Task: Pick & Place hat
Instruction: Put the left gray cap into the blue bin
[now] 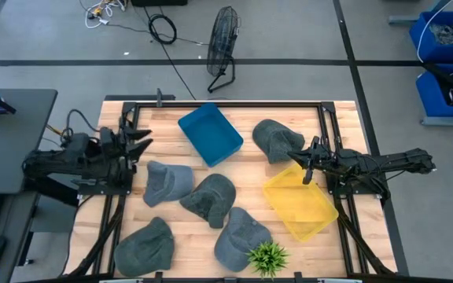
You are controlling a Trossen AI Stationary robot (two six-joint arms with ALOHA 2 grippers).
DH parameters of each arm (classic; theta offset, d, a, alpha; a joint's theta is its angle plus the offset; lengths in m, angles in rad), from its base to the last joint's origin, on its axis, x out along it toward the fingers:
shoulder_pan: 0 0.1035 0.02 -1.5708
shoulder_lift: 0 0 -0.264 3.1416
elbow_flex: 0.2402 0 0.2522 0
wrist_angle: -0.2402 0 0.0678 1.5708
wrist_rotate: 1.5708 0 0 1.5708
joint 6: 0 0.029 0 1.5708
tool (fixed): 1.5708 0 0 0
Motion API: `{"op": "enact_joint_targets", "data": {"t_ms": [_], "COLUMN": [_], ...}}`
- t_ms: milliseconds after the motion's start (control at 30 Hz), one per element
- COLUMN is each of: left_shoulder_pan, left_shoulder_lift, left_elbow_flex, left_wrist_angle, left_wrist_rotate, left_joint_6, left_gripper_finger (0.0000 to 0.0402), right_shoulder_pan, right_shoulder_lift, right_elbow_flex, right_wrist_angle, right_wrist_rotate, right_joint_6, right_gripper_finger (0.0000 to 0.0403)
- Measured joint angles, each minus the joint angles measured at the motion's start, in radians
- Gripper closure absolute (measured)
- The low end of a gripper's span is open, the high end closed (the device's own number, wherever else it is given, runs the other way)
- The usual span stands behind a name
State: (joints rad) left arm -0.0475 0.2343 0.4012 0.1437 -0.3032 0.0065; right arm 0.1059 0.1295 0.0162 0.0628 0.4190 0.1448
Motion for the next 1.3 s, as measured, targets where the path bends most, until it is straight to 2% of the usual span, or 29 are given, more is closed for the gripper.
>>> {"op": "enact_joint_targets", "data": {"t_ms": [100, 300, 533, 933, 1133, 1300], "left_shoulder_pan": [0.000, 0.000, 0.000, 0.000, 0.001, 0.001], "left_shoulder_lift": [0.108, 0.288, 0.414, 0.461, 0.460, 0.460], "left_elbow_flex": [0.034, 0.038, 0.038, 0.038, 0.038, 0.038], "left_wrist_angle": [-0.049, -0.047, -0.037, -0.035, -0.018, -0.018], "left_wrist_rotate": [0.000, 0.001, 0.000, -0.001, -0.055, -0.060], "left_joint_6": [-0.056, -0.123, -0.180, -0.179, -0.183, -0.203], "left_gripper_finger": [0.0259, 0.0259, 0.0259, 0.0259, 0.0259, 0.0259], "right_shoulder_pan": [0.000, 0.000, 0.000, 0.000, 0.000, 0.000], "right_shoulder_lift": [0.000, 0.000, 0.000, 0.000, 0.000, 0.000], "right_elbow_flex": [0.000, 0.000, 0.000, 0.000, 0.000, 0.000], "right_wrist_angle": [0.000, 0.000, 0.000, 0.000, 0.000, 0.000], "right_wrist_rotate": [0.000, 0.000, 0.000, 0.000, 0.000, 0.000], "right_joint_6": [0.000, 0.000, 0.000, 0.000, 0.000, 0.002], "right_gripper_finger": [0.0397, 0.0397, 0.0397, 0.0397, 0.0397, 0.0397]}}
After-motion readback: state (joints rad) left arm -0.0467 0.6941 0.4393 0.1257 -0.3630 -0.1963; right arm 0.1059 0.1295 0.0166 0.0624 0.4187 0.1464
